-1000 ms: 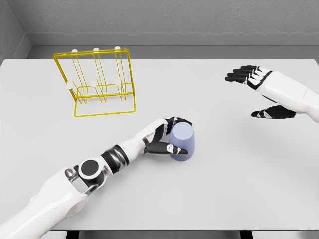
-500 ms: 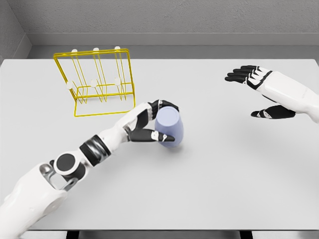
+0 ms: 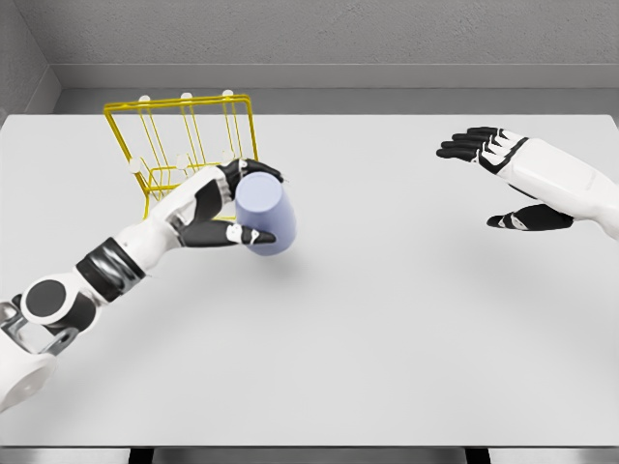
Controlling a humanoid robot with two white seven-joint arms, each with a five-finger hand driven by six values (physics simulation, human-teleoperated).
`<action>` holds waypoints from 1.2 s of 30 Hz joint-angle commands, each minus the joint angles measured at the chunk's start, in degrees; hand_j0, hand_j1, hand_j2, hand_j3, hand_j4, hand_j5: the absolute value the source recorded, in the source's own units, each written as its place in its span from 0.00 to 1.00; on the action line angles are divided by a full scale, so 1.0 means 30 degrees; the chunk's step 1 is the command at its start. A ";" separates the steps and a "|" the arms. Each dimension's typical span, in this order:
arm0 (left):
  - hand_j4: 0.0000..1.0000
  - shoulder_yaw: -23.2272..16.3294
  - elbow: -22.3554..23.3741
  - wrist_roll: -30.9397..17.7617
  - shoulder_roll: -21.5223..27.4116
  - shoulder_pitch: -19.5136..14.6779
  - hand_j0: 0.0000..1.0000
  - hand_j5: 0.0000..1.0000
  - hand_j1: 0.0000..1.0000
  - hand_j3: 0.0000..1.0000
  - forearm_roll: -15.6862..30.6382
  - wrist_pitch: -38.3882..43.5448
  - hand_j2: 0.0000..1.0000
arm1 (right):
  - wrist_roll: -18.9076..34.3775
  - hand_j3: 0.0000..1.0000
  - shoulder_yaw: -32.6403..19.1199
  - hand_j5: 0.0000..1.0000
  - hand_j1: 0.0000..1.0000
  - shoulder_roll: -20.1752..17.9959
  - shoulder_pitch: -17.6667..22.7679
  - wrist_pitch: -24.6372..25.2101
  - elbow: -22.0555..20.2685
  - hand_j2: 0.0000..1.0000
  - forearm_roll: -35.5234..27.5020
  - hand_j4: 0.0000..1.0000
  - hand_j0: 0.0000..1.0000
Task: Place the cup on the cup holder with both arms
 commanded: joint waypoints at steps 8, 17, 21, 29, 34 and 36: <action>0.60 -0.0048 -0.0039 0.0006 0.2757 -0.0616 0.60 0.60 0.60 0.60 0.1444 -0.1609 0.60 | -0.0011 1.00 -0.0003 1.00 1.00 0.0008 0.0000 0.0046 -0.0006 1.00 -0.0139 1.00 1.00; 0.60 0.0040 -0.0039 0.0006 0.3256 -0.1201 0.60 0.60 0.60 0.60 0.2030 -0.1726 0.60 | -0.0011 1.00 -0.0003 1.00 1.00 0.0008 0.0000 0.0046 -0.0006 1.00 -0.0139 1.00 1.00; 0.60 0.0069 -0.0039 0.0035 0.3256 -0.1611 0.60 0.60 0.60 0.60 0.2088 -0.1697 0.60 | -0.0011 1.00 -0.0003 1.00 1.00 0.0008 -0.0029 0.0046 -0.0006 1.00 -0.0139 1.00 1.00; 0.60 0.0098 0.0312 0.0064 0.3168 -0.2168 0.60 0.60 0.60 0.60 0.2381 -0.1521 0.60 | -0.0011 1.00 -0.0003 1.00 1.00 0.0008 -0.0059 0.0046 -0.0006 1.00 -0.0139 1.00 1.00; 0.60 0.0098 0.1250 0.0064 0.2992 -0.2783 0.60 0.60 0.60 0.60 0.2586 -0.1521 0.60 | 0.0018 1.00 -0.0003 1.00 1.00 0.0389 -0.0176 0.0046 -0.0006 1.00 -0.0110 1.00 1.00; 0.60 0.0098 0.1250 0.0064 0.2934 -0.2959 0.60 0.60 0.60 0.60 0.2586 -0.1492 0.60 | -0.0011 1.00 0.0026 1.00 1.00 0.0418 -0.0176 0.0046 -0.0064 1.00 -0.0110 1.00 1.00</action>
